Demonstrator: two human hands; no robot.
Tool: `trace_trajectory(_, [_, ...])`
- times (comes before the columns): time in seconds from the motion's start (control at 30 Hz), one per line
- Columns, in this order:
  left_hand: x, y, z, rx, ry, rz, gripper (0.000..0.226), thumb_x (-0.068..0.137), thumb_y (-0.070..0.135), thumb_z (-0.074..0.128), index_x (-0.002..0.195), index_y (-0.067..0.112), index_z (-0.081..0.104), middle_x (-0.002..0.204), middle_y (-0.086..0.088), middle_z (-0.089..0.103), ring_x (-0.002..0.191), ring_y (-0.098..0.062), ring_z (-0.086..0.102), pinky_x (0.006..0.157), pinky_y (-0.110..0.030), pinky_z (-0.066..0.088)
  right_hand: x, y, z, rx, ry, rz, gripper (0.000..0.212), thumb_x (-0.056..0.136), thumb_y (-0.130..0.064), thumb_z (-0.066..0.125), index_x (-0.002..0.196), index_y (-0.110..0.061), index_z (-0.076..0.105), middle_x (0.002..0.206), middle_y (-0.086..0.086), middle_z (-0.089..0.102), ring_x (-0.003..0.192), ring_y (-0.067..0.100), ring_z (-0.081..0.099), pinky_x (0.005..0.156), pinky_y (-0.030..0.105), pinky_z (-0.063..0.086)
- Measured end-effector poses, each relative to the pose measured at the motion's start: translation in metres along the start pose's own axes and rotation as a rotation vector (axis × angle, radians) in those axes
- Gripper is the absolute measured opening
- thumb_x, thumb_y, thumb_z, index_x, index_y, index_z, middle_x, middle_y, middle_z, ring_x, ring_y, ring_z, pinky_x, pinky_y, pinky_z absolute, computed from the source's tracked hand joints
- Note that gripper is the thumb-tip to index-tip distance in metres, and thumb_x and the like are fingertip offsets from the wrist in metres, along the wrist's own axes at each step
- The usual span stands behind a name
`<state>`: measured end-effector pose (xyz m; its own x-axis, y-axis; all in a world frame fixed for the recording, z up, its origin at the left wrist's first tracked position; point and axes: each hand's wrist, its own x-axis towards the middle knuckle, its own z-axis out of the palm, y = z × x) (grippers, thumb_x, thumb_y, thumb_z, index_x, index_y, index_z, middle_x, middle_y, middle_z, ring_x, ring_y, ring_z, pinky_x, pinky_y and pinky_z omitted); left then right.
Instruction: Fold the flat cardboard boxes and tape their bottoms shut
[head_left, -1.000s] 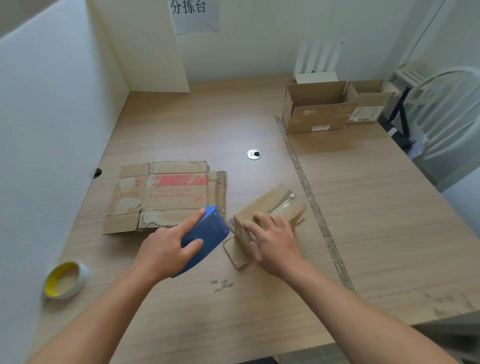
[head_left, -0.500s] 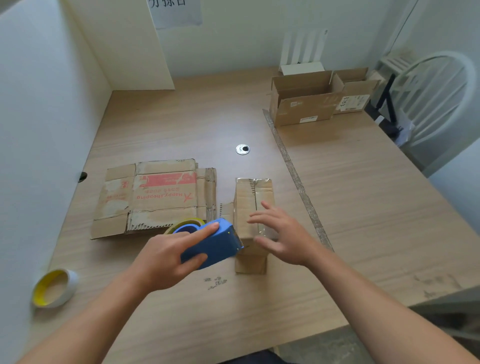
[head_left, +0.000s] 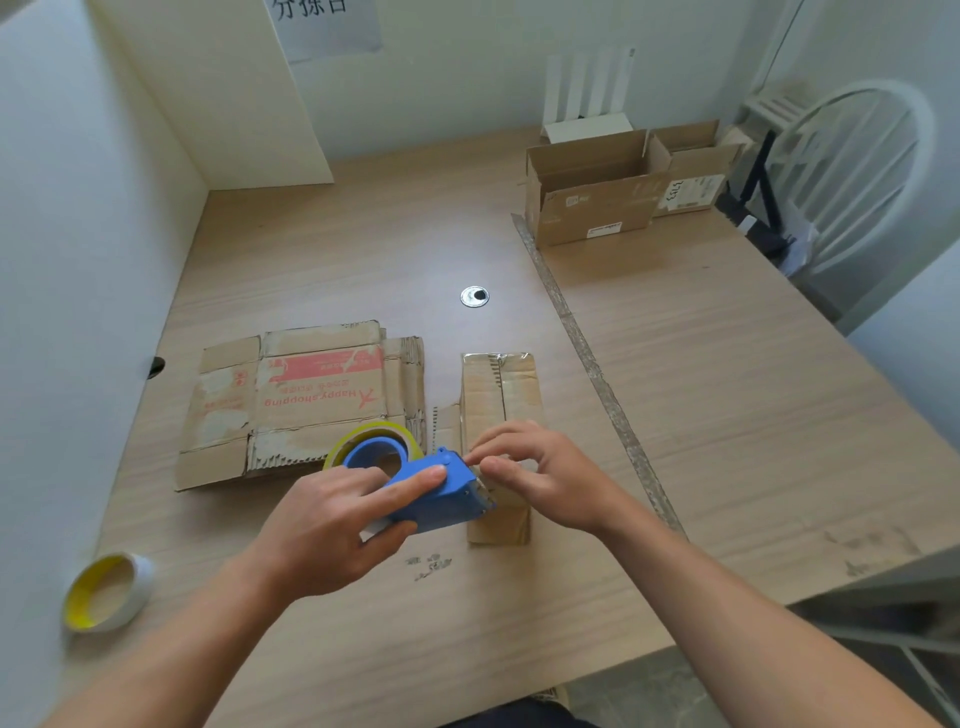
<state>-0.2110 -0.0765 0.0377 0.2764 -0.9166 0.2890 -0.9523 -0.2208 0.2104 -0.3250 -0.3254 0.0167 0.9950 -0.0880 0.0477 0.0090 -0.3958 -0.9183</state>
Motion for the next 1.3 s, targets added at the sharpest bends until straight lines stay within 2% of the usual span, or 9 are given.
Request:
trace_trajectory(0.23, [0.001, 0.005, -0.001, -0.083, -0.020, -0.007, 0.063, 0.091, 0.038, 0.059, 0.150, 0.038, 0.035, 0.072, 0.009, 0.049, 0.062, -0.013, 0.044, 0.053, -0.026, 0.043, -0.002, 0.000, 0.004, -0.002, 0.117, 0.042, 0.008, 0.094, -0.025, 0.065, 0.092, -0.027, 0.073, 0.096, -0.010, 0.069, 0.098, 0.010, 0.061, 0.087, 0.039, 0.050])
trace_trajectory(0.37, [0.006, 0.009, -0.004, -0.115, -0.039, -0.016, 0.063, 0.090, 0.039, 0.059, 0.148, 0.037, 0.037, 0.073, 0.011, 0.049, 0.064, -0.010, 0.042, 0.055, -0.023, 0.039, -0.010, 0.000, 0.004, 0.068, 0.074, 0.095, 0.017, 0.100, -0.029, 0.055, 0.093, -0.023, 0.069, 0.100, -0.003, 0.067, 0.100, 0.013, 0.061, 0.090, 0.039, 0.051])
trace_trajectory(0.47, [0.007, 0.010, -0.006, -0.129, -0.070, 0.006, 0.064, 0.089, 0.039, 0.058, 0.149, 0.038, 0.036, 0.072, 0.011, 0.049, 0.063, -0.011, 0.043, 0.053, -0.025, 0.041, -0.015, 0.000, 0.002, 0.141, 0.050, 0.121, 0.011, 0.097, -0.027, 0.060, 0.091, -0.022, 0.068, 0.102, 0.002, 0.065, 0.099, 0.016, 0.061, 0.088, 0.038, 0.051])
trace_trajectory(0.67, [0.008, 0.010, -0.005, -0.162, -0.154, -0.006, 0.065, 0.090, 0.044, 0.056, 0.150, 0.044, 0.032, 0.076, 0.014, 0.052, 0.063, -0.008, 0.045, 0.055, -0.021, 0.038, -0.019, 0.002, -0.001, 0.098, 0.156, 0.177, 0.018, 0.092, -0.020, 0.070, 0.077, -0.031, 0.067, 0.102, -0.009, 0.059, 0.091, 0.005, 0.059, 0.085, 0.034, 0.050])
trace_trajectory(0.77, [0.010, 0.007, -0.007, -0.259, -0.269, -0.080, 0.065, 0.089, 0.050, 0.053, 0.147, 0.057, 0.026, 0.096, 0.017, 0.066, 0.075, -0.009, 0.057, 0.066, -0.023, 0.047, -0.025, 0.002, -0.005, 0.067, 0.201, 0.208, 0.021, 0.091, -0.020, 0.071, 0.073, -0.029, 0.066, 0.102, -0.011, 0.054, 0.080, -0.006, 0.055, 0.081, 0.022, 0.046])
trace_trajectory(0.9, [0.017, -0.004, -0.020, -0.374, -0.420, -0.204, 0.063, 0.085, 0.057, 0.050, 0.139, 0.071, 0.021, 0.108, 0.018, 0.066, 0.083, -0.006, 0.060, 0.069, -0.013, 0.044, -0.042, 0.009, -0.018, 0.124, 0.325, 0.299, 0.025, 0.092, -0.016, 0.070, 0.068, -0.023, 0.065, 0.102, -0.004, 0.053, 0.087, 0.003, 0.056, 0.081, 0.021, 0.043])
trace_trajectory(1.07, [0.025, -0.024, -0.044, -0.459, -0.592, -0.387, 0.062, 0.072, 0.065, 0.051, 0.129, 0.078, 0.029, 0.119, 0.021, 0.065, 0.101, -0.003, 0.063, 0.085, -0.030, 0.053, -0.061, 0.029, -0.034, 0.228, 0.497, 0.483, 0.020, 0.093, -0.018, 0.067, 0.077, -0.006, 0.066, 0.104, 0.001, 0.055, 0.085, 0.008, 0.054, 0.084, 0.028, 0.042])
trace_trajectory(1.17, [0.046, -0.030, -0.047, -0.455, -0.676, -0.453, 0.059, 0.070, 0.060, 0.055, 0.121, 0.082, 0.034, 0.127, 0.028, 0.059, 0.113, 0.001, 0.057, 0.098, -0.034, 0.048, -0.049, 0.032, -0.028, 0.240, 0.455, 0.578, 0.025, 0.095, -0.026, 0.064, 0.075, -0.013, 0.058, 0.090, 0.003, 0.052, 0.079, 0.014, 0.049, 0.080, 0.039, 0.045])
trace_trajectory(1.3, [0.065, -0.035, -0.044, -0.423, -0.738, -0.512, 0.054, 0.069, 0.055, 0.057, 0.116, 0.079, 0.043, 0.135, 0.029, 0.052, 0.123, -0.001, 0.048, 0.107, -0.034, 0.038, -0.041, 0.038, -0.018, 0.247, 0.444, 0.621, 0.026, 0.094, -0.031, 0.067, 0.078, -0.015, 0.054, 0.068, -0.002, 0.044, 0.062, 0.013, 0.037, 0.065, 0.030, 0.033])
